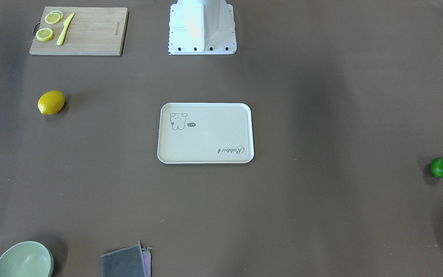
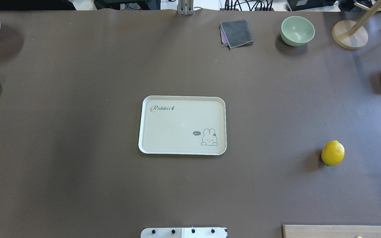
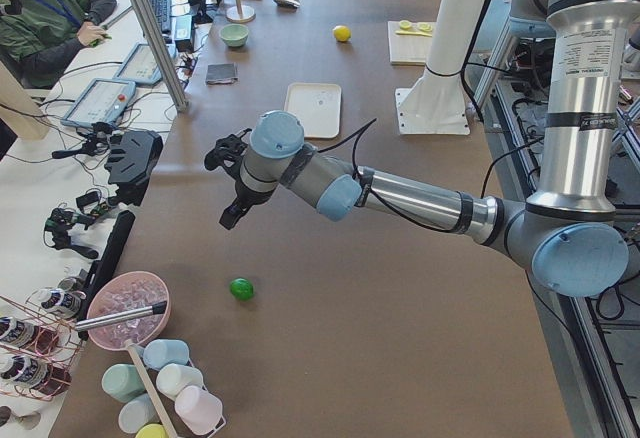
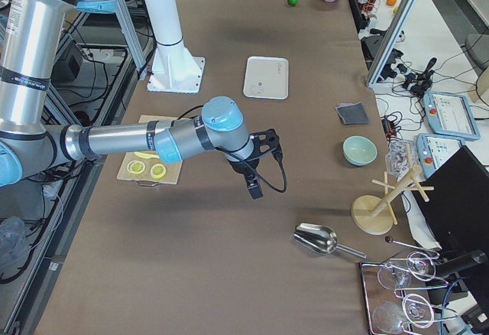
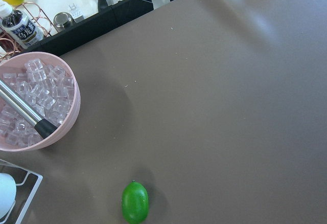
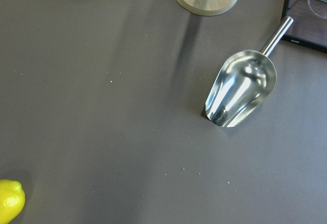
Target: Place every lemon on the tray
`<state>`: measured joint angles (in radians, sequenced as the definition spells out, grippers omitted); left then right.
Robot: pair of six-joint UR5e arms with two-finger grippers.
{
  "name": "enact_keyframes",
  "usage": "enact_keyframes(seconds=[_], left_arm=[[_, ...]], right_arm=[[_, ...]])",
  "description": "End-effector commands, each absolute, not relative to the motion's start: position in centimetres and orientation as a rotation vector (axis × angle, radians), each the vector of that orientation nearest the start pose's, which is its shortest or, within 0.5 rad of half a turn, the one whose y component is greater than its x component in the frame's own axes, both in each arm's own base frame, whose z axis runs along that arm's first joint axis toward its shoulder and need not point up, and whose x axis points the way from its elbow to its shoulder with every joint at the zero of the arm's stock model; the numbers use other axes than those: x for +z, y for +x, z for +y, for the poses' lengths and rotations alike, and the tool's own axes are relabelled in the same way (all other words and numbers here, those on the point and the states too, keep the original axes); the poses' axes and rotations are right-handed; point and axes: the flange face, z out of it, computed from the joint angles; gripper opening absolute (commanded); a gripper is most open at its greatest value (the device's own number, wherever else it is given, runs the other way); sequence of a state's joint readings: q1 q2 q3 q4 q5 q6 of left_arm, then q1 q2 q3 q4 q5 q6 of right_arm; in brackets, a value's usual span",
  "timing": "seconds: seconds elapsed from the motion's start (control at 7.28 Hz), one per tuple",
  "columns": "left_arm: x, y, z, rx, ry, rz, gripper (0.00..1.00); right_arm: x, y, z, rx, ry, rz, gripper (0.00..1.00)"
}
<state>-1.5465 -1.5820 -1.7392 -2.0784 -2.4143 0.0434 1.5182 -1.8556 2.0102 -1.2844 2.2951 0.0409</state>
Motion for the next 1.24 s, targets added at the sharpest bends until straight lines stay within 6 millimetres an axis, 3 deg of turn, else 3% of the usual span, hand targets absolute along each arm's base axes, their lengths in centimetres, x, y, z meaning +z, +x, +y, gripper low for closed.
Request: enact_keyframes(seconds=[0.0,0.14,0.27,0.41,0.55,0.69,0.82,1.1], left_arm=[[50.7,-1.0,-52.8,0.423,0.672,0.829,0.99],[51.7,2.0,-53.9,0.454,0.637,0.820,0.99],[55.6,2.6,-55.7,0.399,0.562,0.779,0.99],[57.9,3.1,-58.5,0.386,0.543,0.776,0.99],[60.6,4.2,-60.1,0.399,0.539,0.771,0.99],[61.9,6.7,-60.0,0.437,0.541,0.763,0.99],[63.2,7.7,-60.0,0.435,0.524,0.725,0.99],[66.2,8.5,-59.5,0.427,0.486,0.678,0.99]], right_arm=[[51.1,0.9,-41.8,-0.137,0.361,-0.771,1.00],[50.6,-1.3,-42.4,-0.139,0.338,-0.777,1.00],[50.0,-3.3,-42.9,-0.106,0.304,-0.795,1.00],[49.0,-6.5,-43.5,-0.043,0.261,-0.795,1.00],[48.7,-9.8,-43.4,-0.006,0.259,-0.778,1.00],[48.6,-12.5,-43.1,0.057,0.230,-0.788,1.00],[48.0,-15.2,-43.0,0.075,0.219,-0.795,1.00],[48.2,-16.4,-42.7,0.053,0.209,-0.792,1.00]])
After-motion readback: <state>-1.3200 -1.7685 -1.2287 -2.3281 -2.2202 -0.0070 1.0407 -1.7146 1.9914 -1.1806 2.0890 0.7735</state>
